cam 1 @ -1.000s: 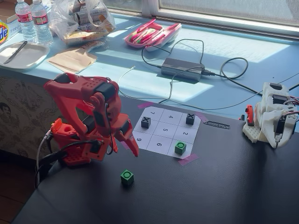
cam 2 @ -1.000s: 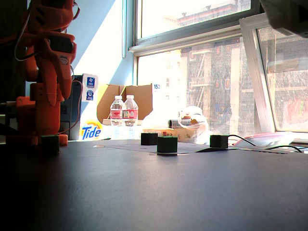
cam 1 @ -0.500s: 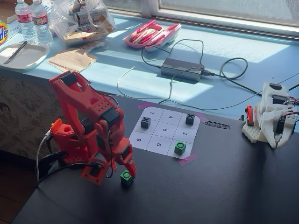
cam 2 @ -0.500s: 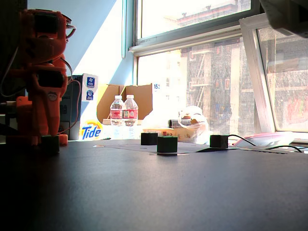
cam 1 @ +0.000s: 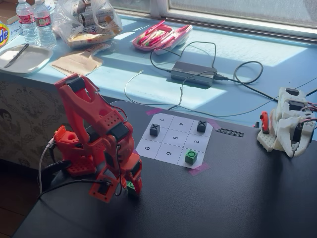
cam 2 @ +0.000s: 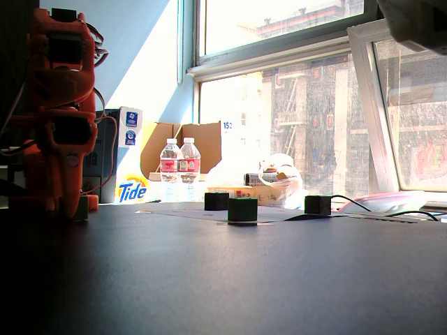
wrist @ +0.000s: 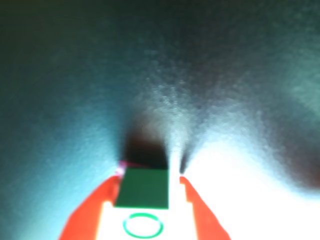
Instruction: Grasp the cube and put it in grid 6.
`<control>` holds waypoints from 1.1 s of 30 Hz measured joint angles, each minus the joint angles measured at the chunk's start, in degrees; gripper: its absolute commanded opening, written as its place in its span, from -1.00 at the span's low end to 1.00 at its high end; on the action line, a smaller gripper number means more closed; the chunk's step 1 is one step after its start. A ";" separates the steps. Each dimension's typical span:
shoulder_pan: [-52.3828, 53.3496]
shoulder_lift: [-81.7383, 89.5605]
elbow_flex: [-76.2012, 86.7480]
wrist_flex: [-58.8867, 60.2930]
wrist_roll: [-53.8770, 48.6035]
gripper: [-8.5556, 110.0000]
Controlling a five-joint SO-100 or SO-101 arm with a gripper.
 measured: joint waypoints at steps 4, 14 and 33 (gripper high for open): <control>-0.35 0.00 0.00 -0.09 0.00 -0.61; -1.14 1.05 0.79 -0.62 -1.23 -0.85; -40.96 -12.48 -38.67 22.68 4.66 -0.85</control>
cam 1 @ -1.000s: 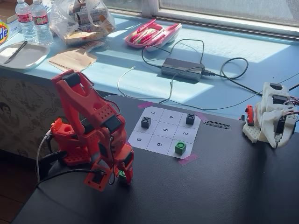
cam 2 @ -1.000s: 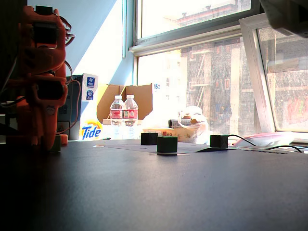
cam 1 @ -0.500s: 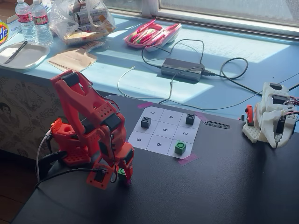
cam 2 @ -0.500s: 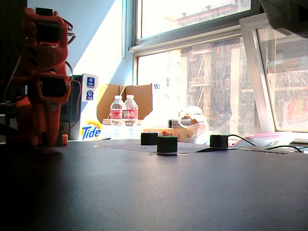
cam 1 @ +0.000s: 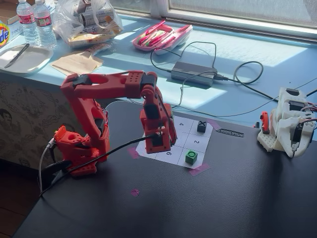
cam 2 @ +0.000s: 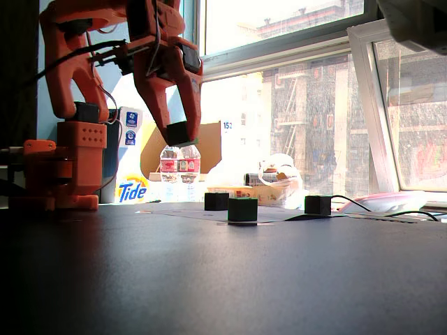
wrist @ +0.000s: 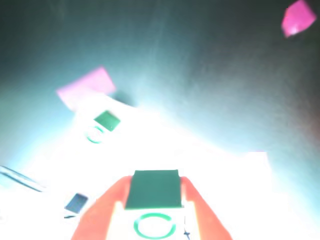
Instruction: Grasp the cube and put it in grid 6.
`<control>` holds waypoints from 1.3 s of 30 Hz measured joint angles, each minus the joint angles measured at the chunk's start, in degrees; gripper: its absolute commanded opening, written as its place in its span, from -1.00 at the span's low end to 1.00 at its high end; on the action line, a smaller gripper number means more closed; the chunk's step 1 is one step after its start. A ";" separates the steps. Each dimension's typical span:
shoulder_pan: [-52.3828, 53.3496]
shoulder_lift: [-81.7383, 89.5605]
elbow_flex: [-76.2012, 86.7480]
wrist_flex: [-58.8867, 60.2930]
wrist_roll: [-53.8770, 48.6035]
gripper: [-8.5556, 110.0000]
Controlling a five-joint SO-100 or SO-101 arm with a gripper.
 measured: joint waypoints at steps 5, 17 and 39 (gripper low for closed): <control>-5.89 -9.84 4.66 -8.17 -2.20 -0.85; -8.00 -16.61 5.89 -17.58 -3.78 -0.62; 2.46 15.21 8.17 -7.29 -4.04 -0.16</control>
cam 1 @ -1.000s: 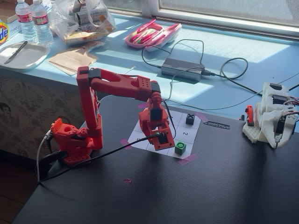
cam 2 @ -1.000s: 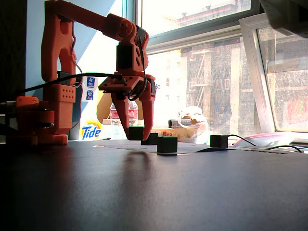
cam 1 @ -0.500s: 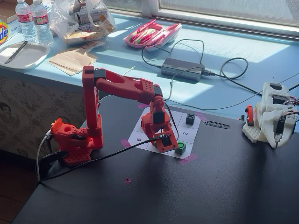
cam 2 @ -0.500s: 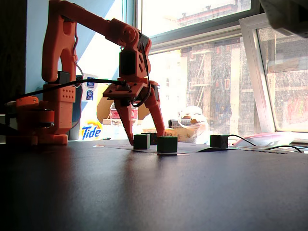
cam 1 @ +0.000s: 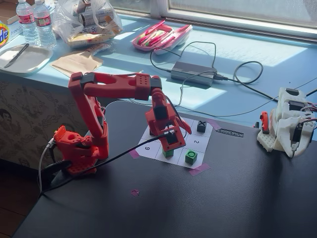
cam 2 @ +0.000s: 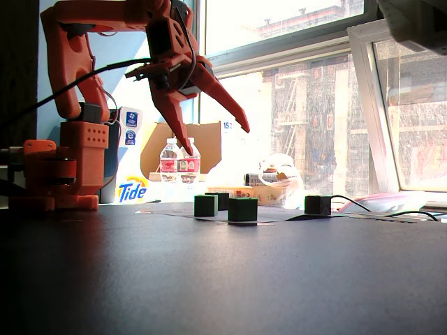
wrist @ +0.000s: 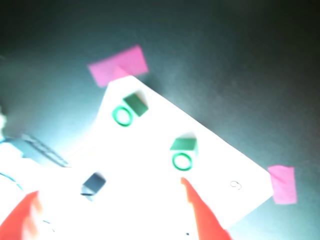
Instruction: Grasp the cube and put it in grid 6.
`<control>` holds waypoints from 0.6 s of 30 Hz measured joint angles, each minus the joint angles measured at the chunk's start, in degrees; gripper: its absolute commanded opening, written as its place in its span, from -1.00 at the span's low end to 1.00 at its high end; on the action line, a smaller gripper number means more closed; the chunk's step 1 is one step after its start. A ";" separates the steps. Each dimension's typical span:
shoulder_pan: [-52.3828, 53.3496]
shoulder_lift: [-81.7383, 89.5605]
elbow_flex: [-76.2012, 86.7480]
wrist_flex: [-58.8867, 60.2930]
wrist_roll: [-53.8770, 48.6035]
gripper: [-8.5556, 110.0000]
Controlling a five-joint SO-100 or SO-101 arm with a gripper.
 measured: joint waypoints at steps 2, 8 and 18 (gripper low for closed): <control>6.77 12.13 6.50 -0.09 0.00 -0.16; 23.03 43.77 32.70 3.60 -0.53 -0.20; 19.69 64.07 53.53 6.86 -0.62 -0.78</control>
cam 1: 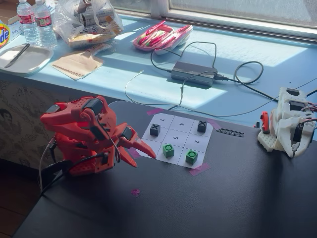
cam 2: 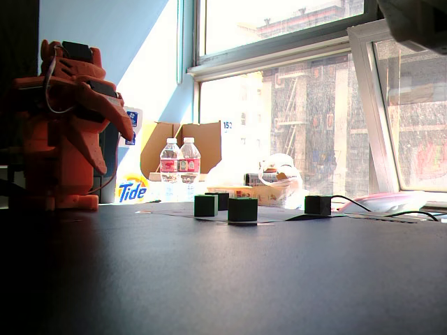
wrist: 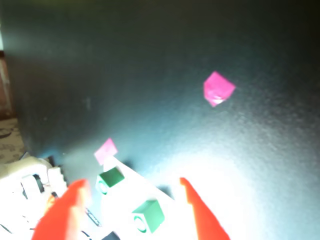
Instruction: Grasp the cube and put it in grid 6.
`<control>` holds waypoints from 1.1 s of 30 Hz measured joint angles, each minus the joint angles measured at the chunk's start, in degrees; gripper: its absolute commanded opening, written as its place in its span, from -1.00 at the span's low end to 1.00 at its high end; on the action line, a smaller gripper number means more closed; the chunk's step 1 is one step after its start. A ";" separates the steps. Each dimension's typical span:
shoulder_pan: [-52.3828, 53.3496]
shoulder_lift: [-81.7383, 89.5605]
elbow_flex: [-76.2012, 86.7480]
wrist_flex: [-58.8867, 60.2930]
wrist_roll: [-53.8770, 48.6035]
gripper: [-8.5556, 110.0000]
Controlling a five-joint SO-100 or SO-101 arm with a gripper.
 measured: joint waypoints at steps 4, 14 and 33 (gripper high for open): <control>-1.58 0.53 4.22 -0.79 -1.05 -0.85; -1.85 0.53 4.48 -0.79 -1.05 -0.85; -1.85 0.53 4.48 -0.79 -1.05 -0.85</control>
